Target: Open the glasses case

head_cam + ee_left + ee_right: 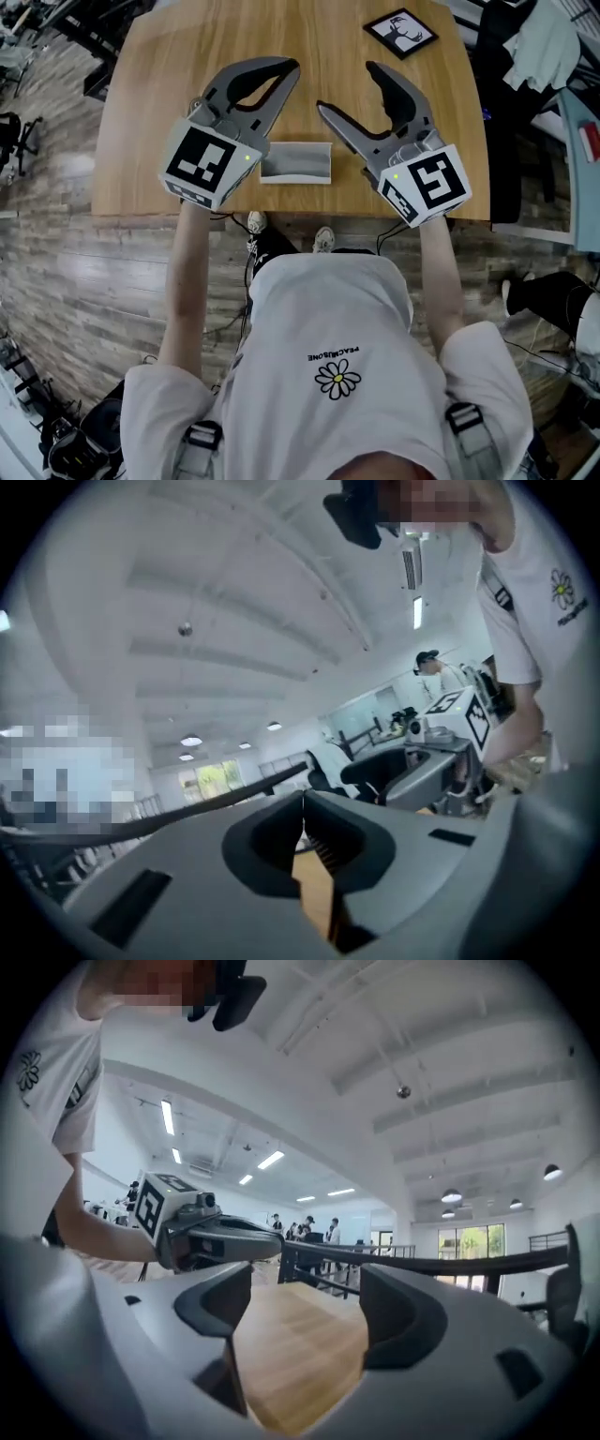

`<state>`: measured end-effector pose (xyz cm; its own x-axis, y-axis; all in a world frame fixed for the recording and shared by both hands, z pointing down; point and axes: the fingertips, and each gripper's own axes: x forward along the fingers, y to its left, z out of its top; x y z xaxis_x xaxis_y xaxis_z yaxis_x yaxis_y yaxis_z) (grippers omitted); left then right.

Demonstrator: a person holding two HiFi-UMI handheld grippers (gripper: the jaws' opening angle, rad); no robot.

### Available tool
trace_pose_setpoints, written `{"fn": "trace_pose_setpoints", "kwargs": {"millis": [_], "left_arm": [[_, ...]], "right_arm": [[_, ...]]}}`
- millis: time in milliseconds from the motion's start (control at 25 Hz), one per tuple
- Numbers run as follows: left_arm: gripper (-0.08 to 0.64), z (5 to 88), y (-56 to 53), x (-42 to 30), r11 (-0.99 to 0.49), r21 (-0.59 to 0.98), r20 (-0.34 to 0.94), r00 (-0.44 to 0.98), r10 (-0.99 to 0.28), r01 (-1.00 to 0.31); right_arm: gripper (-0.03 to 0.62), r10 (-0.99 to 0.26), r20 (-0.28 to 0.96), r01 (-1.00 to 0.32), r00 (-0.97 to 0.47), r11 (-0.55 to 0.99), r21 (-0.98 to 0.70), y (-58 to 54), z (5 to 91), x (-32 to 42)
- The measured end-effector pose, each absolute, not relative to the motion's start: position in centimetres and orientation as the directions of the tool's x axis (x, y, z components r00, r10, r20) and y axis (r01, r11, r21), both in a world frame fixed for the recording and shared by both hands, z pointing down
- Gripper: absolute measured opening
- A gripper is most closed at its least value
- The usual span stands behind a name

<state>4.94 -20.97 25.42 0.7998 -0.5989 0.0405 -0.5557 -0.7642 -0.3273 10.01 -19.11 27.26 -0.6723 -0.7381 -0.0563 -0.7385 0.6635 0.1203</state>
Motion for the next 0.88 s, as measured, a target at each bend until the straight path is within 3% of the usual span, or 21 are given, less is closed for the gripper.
{"fn": "trace_pose_setpoints", "kwargs": {"millis": [80, 200, 240, 320, 400, 680, 880], "left_arm": [[0.017, 21.5, -19.8, 3.7, -0.643, -0.367, -0.122, 0.72, -0.683, -0.672], [0.018, 19.2, -17.6, 1.2, -0.493, -0.255, -0.265, 0.55, -0.792, -0.832], [0.018, 19.1, -16.8, 0.3, -0.449, -0.214, -0.294, 0.496, -0.817, -0.867], [0.019, 19.6, -15.4, -1.3, -0.37, -0.16, -0.325, 0.403, -0.856, -0.915], [0.018, 20.7, -14.3, -2.4, -0.317, -0.126, -0.332, 0.341, -0.879, -0.94], [0.015, 23.9, -14.0, -3.2, -0.278, -0.029, -0.28, 0.275, -0.92, -0.96], [0.014, 24.9, -14.6, -3.2, -0.233, -0.091, -0.229, 0.248, -0.941, -0.968]], "right_arm": [[0.373, -0.753, -0.117, -0.762, -0.647, 0.632, 0.142, -18.4, 25.3, 10.0], [0.37, -0.78, -0.165, -0.796, -0.603, 0.577, 0.183, -17.2, 24.1, 10.1], [0.339, -0.795, -0.175, -0.812, -0.581, 0.551, 0.192, -16.8, 24.0, 10.3], [0.121, -0.835, -0.199, -0.858, -0.512, 0.485, 0.172, -16.2, 24.0, 11.3], [0.013, -0.872, -0.217, -0.898, -0.44, 0.426, 0.107, -15.7, 24.3, 12.7], [0.012, -0.919, -0.178, -0.935, -0.351, 0.354, 0.013, -14.9, 26.6, 14.5], [0.012, -0.927, -0.147, -0.938, -0.346, 0.339, 0.069, -14.8, 27.5, 14.5]]}}
